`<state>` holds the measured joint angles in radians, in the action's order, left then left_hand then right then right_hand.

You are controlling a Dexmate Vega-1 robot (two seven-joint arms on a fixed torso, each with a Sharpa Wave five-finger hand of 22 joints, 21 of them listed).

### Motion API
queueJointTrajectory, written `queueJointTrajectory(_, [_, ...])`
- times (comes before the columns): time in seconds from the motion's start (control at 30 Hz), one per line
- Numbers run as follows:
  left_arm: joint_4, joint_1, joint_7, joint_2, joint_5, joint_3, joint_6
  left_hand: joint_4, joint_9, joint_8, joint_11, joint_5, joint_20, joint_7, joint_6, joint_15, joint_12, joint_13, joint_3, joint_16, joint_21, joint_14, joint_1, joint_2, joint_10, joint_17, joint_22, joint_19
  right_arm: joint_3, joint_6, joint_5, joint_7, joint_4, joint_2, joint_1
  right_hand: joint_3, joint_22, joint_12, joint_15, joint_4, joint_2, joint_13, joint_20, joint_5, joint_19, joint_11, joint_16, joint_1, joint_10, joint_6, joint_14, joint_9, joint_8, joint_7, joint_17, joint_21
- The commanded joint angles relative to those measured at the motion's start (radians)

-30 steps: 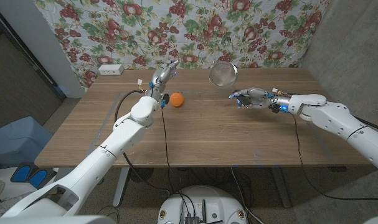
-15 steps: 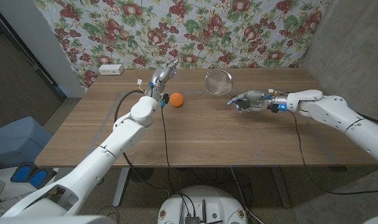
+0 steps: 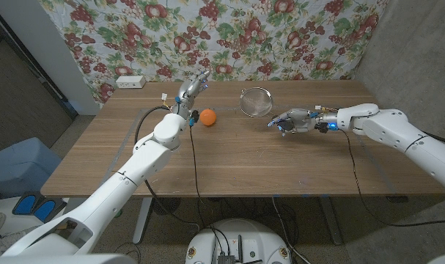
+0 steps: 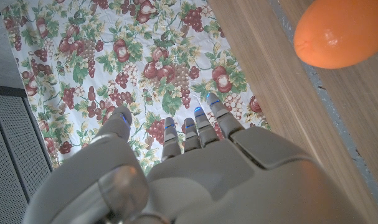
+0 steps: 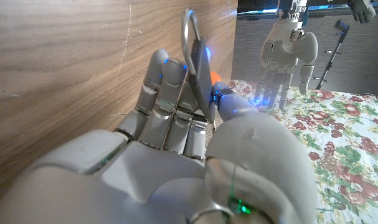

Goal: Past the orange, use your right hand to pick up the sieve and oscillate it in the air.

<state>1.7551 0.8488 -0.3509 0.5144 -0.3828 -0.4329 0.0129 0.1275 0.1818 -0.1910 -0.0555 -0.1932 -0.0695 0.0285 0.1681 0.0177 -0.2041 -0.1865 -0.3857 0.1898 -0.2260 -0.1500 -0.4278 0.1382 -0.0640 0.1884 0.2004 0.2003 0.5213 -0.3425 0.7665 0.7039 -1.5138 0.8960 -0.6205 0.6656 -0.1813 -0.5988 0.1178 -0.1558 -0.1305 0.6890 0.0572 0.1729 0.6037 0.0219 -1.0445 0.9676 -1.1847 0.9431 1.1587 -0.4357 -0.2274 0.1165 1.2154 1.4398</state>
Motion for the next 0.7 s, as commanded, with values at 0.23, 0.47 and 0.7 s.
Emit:
queueJointTrajectory(0.23, [-0.008, -0.004, 0.004, -0.003, -0.003, -0.001, -0.007, 0.003, 0.001, 0.003, -0.006, 0.001, -0.002, -0.003, 0.004, 0.004, 0.002, -0.003, -0.009, 0.002, 0.000, 0.004, 0.014, 0.001, -0.001, 0.001, 0.002, -0.004, -0.042, 0.062, 0.025, -0.041, -0.007, -0.009, -0.044, 0.008, 0.001, 0.004, 0.099, 0.014, -0.042, 0.024, 0.140, 0.000, -0.028, 0.024, -0.006, 0.041, -0.002, 0.052, 0.098, -0.013, 0.004, 0.019, 0.003, -0.003])
queueJointTrajectory(0.47, [-0.014, -0.006, 0.007, -0.006, -0.004, -0.002, -0.012, 0.004, 0.001, 0.003, -0.008, 0.002, -0.002, -0.003, 0.004, 0.004, 0.002, -0.003, -0.010, 0.002, -0.001, 0.004, 0.017, 0.001, -0.001, 0.001, 0.002, -0.004, -0.073, 0.128, 0.051, -0.050, 0.004, -0.028, -0.076, -0.002, 0.001, 0.021, 0.100, 0.031, -0.035, 0.034, 0.142, 0.007, -0.075, 0.040, 0.008, 0.011, 0.028, 0.040, 0.062, -0.035, 0.004, -0.037, 0.002, -0.017])
queueJointTrajectory(0.7, [-0.024, -0.009, 0.017, -0.009, -0.011, -0.001, -0.023, 0.005, 0.001, 0.003, -0.010, 0.002, -0.003, -0.004, 0.003, 0.004, 0.002, -0.003, -0.012, 0.002, -0.001, 0.006, 0.021, 0.002, -0.001, 0.001, 0.002, -0.004, -0.102, 0.206, 0.082, -0.031, 0.036, -0.061, -0.099, -0.008, 0.001, 0.037, 0.100, 0.036, -0.032, 0.031, 0.141, 0.013, -0.099, 0.045, 0.018, -0.002, 0.045, 0.033, 0.040, -0.034, 0.008, -0.048, 0.001, -0.025])
